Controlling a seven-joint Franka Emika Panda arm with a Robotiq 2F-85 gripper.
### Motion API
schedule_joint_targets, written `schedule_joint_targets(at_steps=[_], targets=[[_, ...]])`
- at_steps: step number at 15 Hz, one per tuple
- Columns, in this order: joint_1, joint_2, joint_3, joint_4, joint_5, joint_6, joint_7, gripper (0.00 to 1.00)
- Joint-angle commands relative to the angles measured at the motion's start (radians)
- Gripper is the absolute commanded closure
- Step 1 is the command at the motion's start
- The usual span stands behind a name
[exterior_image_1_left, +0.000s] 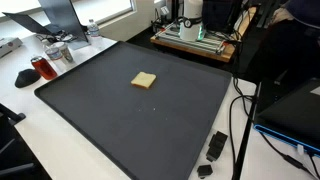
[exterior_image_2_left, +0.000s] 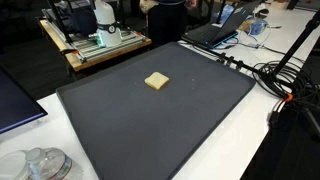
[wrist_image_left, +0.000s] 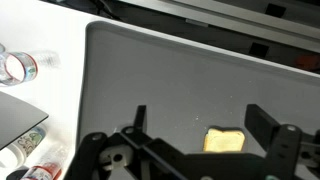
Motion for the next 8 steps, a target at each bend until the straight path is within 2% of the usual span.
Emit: schedule_joint_targets(at_steps=[1, 6, 8], targets=[[-0.004, 0.001, 0.004, 0.001, 0.004, -0.001, -0.002, 0.00], [-0.004, 0.001, 0.004, 0.001, 0.004, -0.001, -0.002, 0.00], [0.033, -0.039, 0.018, -0.017, 0.056, -0.040, -0.023, 0.00]])
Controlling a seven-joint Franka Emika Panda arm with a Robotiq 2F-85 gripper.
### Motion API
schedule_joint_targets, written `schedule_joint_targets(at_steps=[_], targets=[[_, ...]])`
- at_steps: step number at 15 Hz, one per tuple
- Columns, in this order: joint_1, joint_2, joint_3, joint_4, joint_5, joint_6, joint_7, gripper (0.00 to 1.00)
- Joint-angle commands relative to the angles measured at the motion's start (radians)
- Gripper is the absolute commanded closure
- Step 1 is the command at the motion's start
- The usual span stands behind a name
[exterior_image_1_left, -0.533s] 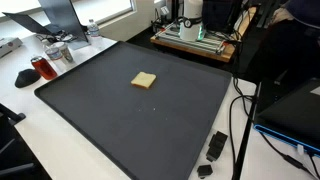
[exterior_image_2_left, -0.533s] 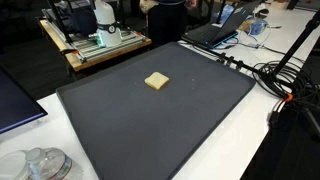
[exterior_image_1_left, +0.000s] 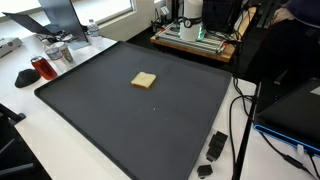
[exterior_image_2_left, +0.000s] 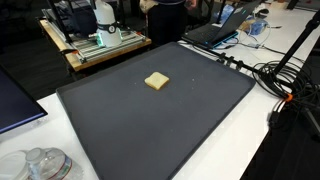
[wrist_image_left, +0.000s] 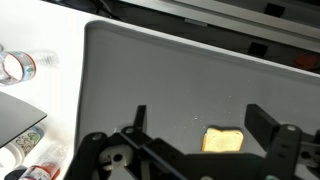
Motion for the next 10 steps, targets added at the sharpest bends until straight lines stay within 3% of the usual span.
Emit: schedule_joint_targets(at_steps=[1, 5, 10], targets=[[0.039, -0.065, 0.043, -0.028, 0.060, -0.068, -0.006, 0.00], [0.134, -0.185, 0.157, -0.053, 0.157, -0.226, 0.035, 0.00], [0.305, -0.319, 0.310, -0.033, 0.306, -0.358, 0.140, 0.00]])
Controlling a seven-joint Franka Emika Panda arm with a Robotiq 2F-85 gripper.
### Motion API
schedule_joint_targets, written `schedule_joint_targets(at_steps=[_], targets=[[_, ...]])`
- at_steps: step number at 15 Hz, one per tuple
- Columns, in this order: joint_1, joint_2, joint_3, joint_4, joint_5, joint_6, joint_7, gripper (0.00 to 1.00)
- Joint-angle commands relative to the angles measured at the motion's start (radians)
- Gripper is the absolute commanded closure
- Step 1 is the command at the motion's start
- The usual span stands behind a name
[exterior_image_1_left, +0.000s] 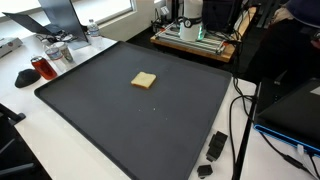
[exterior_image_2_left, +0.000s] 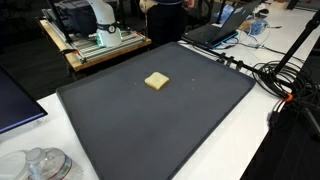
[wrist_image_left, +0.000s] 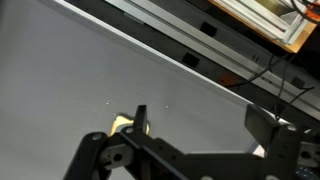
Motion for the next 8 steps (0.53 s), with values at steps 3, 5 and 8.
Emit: schedule_joint_targets(at_steps=[3, 5, 8], targets=[[0.199, -0.140, 0.147, 0.024, 0.179, -0.055, 0.116, 0.00], [0.196, -0.121, 0.137, 0.015, 0.149, -0.031, 0.101, 0.00], [0.260, -0.134, 0.174, 0.029, 0.174, -0.042, 0.106, 0.00]])
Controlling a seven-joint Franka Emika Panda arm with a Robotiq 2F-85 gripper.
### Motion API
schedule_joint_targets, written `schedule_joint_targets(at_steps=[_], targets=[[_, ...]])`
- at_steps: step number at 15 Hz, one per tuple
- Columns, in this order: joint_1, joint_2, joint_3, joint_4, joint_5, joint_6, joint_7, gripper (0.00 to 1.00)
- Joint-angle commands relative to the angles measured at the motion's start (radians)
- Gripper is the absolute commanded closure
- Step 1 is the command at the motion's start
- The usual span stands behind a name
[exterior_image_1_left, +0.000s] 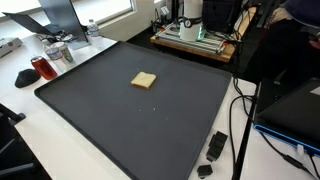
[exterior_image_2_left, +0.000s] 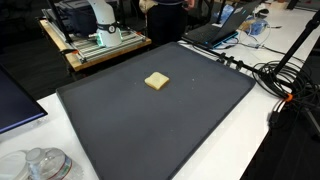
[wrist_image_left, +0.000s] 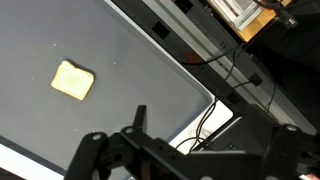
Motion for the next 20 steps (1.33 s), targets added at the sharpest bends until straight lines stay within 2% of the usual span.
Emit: schedule_joint_targets(at_steps=[1, 5, 12, 18, 19, 20], targets=[[0.006, 0.002, -0.004, 0.002, -0.003, -0.002, 0.004, 0.00], [0.005, 0.002, -0.007, 0.002, -0.003, -0.002, 0.003, 0.00], [0.037, 0.071, 0.041, 0.087, -0.005, 0.034, -0.012, 0.00], [0.056, 0.098, 0.033, 0.120, -0.016, 0.040, -0.051, 0.00], [0.056, 0.102, 0.035, 0.125, -0.018, 0.038, -0.052, 0.03], [0.055, 0.103, 0.036, 0.128, -0.021, 0.039, -0.055, 0.20]])
